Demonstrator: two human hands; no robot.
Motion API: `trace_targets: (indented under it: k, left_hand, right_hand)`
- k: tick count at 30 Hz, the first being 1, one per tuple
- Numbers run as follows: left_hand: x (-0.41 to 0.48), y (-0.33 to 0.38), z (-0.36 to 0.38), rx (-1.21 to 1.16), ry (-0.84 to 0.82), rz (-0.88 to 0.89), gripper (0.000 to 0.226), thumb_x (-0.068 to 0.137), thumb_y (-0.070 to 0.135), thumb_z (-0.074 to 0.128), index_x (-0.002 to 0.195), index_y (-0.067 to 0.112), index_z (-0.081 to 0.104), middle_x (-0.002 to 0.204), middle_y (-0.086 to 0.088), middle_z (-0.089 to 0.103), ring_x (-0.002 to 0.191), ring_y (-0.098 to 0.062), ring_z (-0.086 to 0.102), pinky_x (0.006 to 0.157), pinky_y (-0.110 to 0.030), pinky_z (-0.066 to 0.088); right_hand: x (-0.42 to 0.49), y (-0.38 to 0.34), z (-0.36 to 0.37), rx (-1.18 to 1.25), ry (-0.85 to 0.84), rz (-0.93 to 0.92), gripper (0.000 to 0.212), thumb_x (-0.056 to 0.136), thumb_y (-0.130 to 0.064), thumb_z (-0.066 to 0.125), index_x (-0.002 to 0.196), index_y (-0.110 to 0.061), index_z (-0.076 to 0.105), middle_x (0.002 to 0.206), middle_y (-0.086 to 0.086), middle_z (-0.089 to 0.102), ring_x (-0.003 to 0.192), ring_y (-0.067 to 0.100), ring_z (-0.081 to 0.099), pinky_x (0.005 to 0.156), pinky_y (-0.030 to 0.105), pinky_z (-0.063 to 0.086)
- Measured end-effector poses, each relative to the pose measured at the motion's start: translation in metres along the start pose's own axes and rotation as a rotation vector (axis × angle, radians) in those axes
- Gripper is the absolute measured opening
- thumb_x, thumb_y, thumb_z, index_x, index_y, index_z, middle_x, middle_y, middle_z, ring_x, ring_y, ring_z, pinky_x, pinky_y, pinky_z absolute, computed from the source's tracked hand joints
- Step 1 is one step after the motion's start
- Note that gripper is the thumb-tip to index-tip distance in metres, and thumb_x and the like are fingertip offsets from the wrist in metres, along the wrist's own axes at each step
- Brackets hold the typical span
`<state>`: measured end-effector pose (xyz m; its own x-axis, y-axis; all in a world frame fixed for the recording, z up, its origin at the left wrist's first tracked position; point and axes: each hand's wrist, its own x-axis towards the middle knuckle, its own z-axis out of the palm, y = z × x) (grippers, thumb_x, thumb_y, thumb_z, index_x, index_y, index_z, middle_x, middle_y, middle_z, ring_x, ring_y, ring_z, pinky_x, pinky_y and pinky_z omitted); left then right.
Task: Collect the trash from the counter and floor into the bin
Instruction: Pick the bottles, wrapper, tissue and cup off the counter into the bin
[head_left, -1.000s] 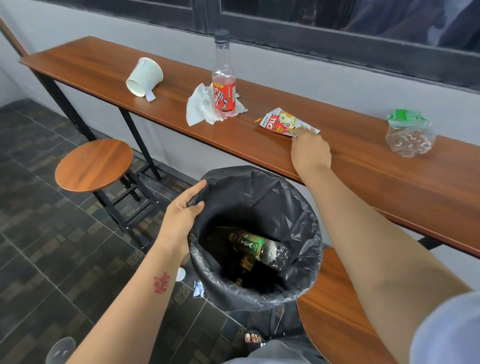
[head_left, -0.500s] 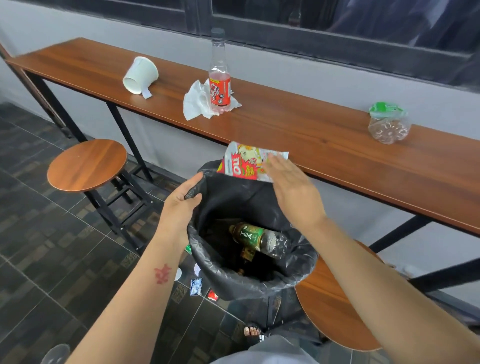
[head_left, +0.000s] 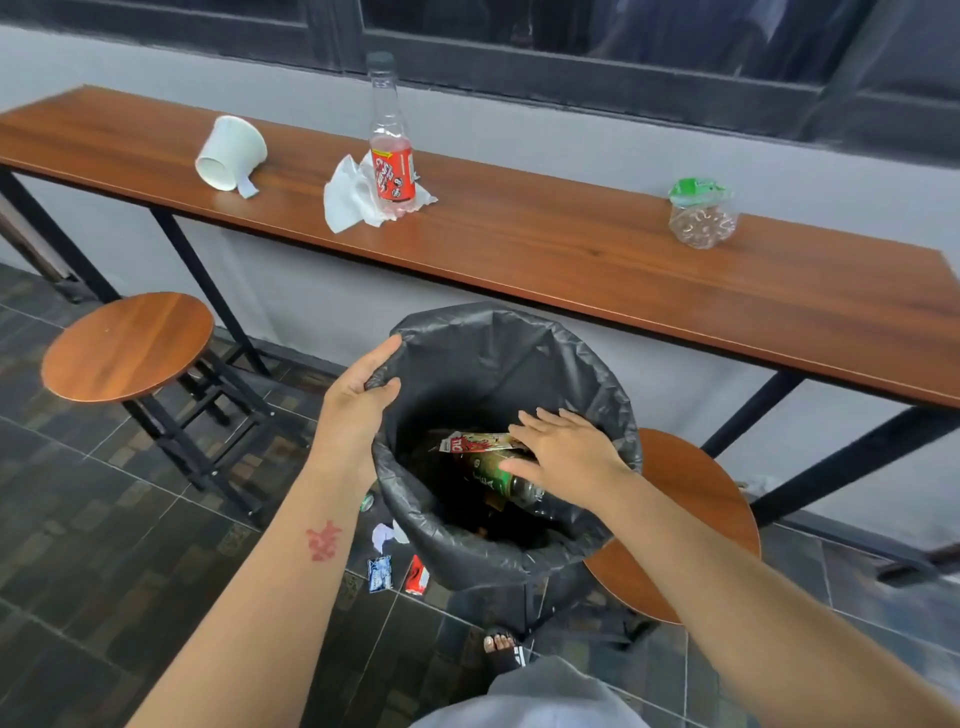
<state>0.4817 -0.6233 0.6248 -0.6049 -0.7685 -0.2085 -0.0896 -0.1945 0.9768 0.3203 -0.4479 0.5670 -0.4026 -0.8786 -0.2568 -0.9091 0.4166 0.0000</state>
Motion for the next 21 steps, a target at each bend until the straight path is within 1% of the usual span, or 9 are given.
trace_targets:
  k: [2,3,5,8,12,14,18,19,21]
  left_hand:
    - [0.002,-0.001,0.004,0.01,-0.028,0.007,0.052,0.098,-0.003,0.053,0.128,0.037,0.067,0.14,0.017,0.058,0.134,-0.003,0.045,0.102,-0.019,0.037]
    - [0.003,-0.001,0.007,0.016,-0.041,0.008,0.052,0.098,-0.003,0.053,0.127,0.038,0.068,0.139,0.018,0.058,0.134,-0.004,0.046,0.104,-0.021,0.037]
    - [0.006,-0.003,0.011,0.022,-0.064,-0.006,0.051,0.098,-0.001,0.054,0.122,0.041,0.07,0.137,0.018,0.061,0.134,-0.008,0.049,0.11,-0.03,0.039]
    - [0.012,-0.002,0.02,0.027,-0.084,-0.025,0.05,0.098,0.001,0.055,0.119,0.044,0.071,0.134,0.015,0.064,0.129,-0.014,0.056,0.11,-0.042,0.044]
    - [0.016,0.003,0.036,0.0,-0.111,-0.029,0.048,0.098,0.0,0.055,0.122,0.039,0.071,0.127,0.014,0.068,0.123,-0.013,0.061,0.102,-0.037,0.051]
    - [0.017,0.004,0.041,0.006,-0.121,-0.032,0.049,0.098,-0.001,0.054,0.124,0.037,0.07,0.124,0.015,0.069,0.122,-0.009,0.061,0.1,-0.031,0.051]
    - [0.026,-0.003,0.042,0.055,-0.163,-0.061,0.05,0.098,0.003,0.055,0.119,0.046,0.07,0.13,0.016,0.066,0.129,-0.015,0.056,0.111,-0.044,0.041]
    - [0.027,-0.004,0.043,0.062,-0.168,-0.066,0.049,0.098,0.003,0.055,0.119,0.045,0.07,0.131,0.016,0.066,0.13,-0.015,0.055,0.111,-0.042,0.041]
    - [0.027,-0.004,0.049,0.061,-0.169,-0.06,0.048,0.099,0.002,0.055,0.121,0.041,0.07,0.13,0.018,0.066,0.128,-0.009,0.055,0.106,-0.03,0.045]
  right_hand:
    - [-0.007,0.003,-0.007,0.014,0.087,0.009,0.096,0.077,-0.073,-0.004,0.152,-0.024,0.03,0.16,-0.002,0.025,0.148,0.015,0.019,0.121,0.033,0.012]
    - [-0.009,0.005,-0.011,0.038,0.174,0.015,0.097,0.077,-0.072,-0.005,0.151,-0.023,0.033,0.158,-0.002,0.029,0.147,0.014,0.023,0.12,0.031,0.014]
    - [-0.009,0.014,-0.02,0.1,0.408,0.043,0.085,0.088,-0.071,0.007,0.145,-0.021,0.045,0.151,-0.001,0.043,0.142,0.013,0.035,0.119,0.031,0.022]
    - [-0.006,0.039,-0.036,0.214,0.762,0.133,0.057,0.098,-0.05,0.033,0.135,-0.015,0.058,0.141,0.004,0.055,0.133,0.019,0.049,0.114,0.036,0.034]
    - [0.006,0.083,-0.065,0.261,1.008,0.313,0.042,0.1,-0.032,0.049,0.135,-0.008,0.056,0.143,0.013,0.051,0.135,0.027,0.046,0.115,0.039,0.031]
    - [0.015,0.107,-0.077,0.246,1.044,0.418,0.044,0.1,-0.031,0.047,0.136,-0.006,0.054,0.145,0.016,0.048,0.137,0.03,0.042,0.116,0.037,0.027]
    - [0.035,0.146,-0.093,0.25,0.953,0.57,0.053,0.098,-0.034,0.049,0.143,-0.007,0.043,0.152,0.018,0.037,0.143,0.034,0.03,0.119,0.04,0.022]
    - [0.04,0.154,-0.096,0.263,0.915,0.611,0.056,0.098,-0.035,0.05,0.145,-0.008,0.039,0.155,0.017,0.033,0.144,0.035,0.027,0.119,0.042,0.021]
    - [0.049,0.168,-0.102,0.275,0.83,0.693,0.061,0.097,-0.039,0.052,0.149,-0.014,0.032,0.159,0.015,0.023,0.146,0.036,0.021,0.119,0.044,0.019]
